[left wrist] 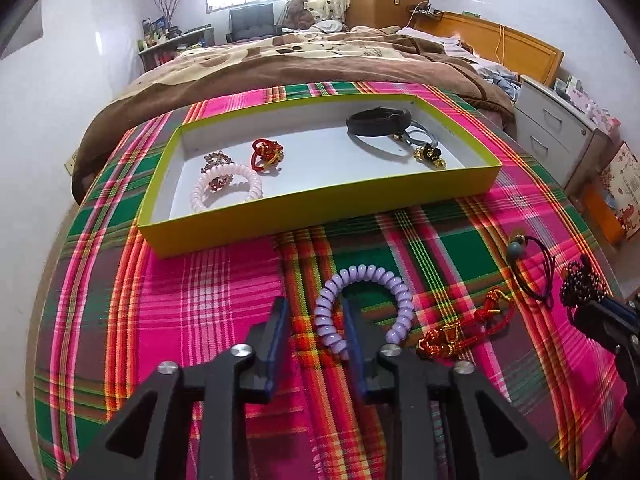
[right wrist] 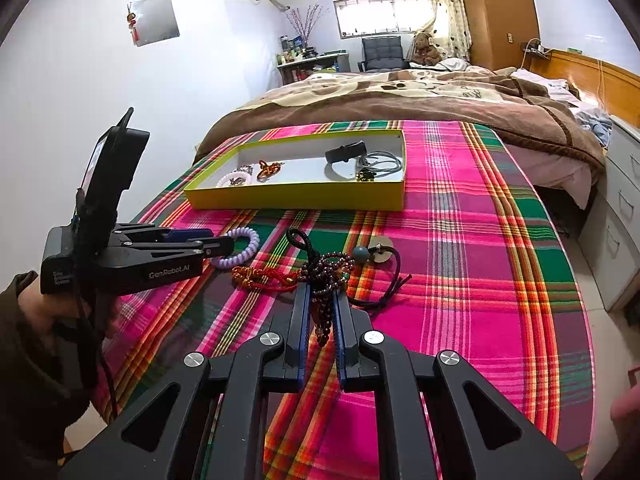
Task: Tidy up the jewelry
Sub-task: 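Grasp the lilac coiled bracelet with the left tool while the right tool grasps the dark bead strand, then carry the lilac bracelet and bead strand over the tray with both tools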
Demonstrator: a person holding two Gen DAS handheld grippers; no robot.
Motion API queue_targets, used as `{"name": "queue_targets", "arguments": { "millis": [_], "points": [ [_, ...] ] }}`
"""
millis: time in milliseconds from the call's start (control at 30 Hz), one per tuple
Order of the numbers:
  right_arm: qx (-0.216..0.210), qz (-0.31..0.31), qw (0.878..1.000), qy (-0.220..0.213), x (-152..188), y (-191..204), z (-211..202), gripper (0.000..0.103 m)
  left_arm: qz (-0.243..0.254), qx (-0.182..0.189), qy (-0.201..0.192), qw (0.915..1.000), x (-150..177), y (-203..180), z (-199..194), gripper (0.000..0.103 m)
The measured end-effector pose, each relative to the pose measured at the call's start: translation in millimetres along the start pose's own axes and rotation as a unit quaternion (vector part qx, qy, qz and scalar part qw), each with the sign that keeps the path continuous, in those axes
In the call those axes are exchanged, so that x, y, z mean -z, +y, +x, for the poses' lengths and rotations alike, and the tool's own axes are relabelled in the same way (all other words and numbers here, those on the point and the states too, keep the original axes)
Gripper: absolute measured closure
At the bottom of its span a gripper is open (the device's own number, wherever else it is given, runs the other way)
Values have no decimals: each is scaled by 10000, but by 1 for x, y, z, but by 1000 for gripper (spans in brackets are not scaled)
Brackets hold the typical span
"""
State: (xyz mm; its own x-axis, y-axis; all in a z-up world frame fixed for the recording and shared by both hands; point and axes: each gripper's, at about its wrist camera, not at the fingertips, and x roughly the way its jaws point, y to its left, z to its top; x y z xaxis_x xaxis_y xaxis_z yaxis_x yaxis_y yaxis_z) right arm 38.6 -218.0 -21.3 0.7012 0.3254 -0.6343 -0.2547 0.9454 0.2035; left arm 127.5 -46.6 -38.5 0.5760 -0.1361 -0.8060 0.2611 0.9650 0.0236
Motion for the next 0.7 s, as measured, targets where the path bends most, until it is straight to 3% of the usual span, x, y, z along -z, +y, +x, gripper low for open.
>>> {"name": "queue_targets", "arguments": {
  "millis": [33, 300, 700],
  "points": [
    [-3, 3, 10000, -1, 0, 0, 0, 92, 20, 48, -4, 10000, 0, 0, -1, 91],
    [28, 32, 10000, -21, -2, -1, -2, 92, 21, 150, -66, 9999, 3, 1, -5, 94],
    [47, 41, 10000, -19, -5, 1, -2, 92, -450, 453, -302, 9975, 1, 20, -20, 94]
  ]
}}
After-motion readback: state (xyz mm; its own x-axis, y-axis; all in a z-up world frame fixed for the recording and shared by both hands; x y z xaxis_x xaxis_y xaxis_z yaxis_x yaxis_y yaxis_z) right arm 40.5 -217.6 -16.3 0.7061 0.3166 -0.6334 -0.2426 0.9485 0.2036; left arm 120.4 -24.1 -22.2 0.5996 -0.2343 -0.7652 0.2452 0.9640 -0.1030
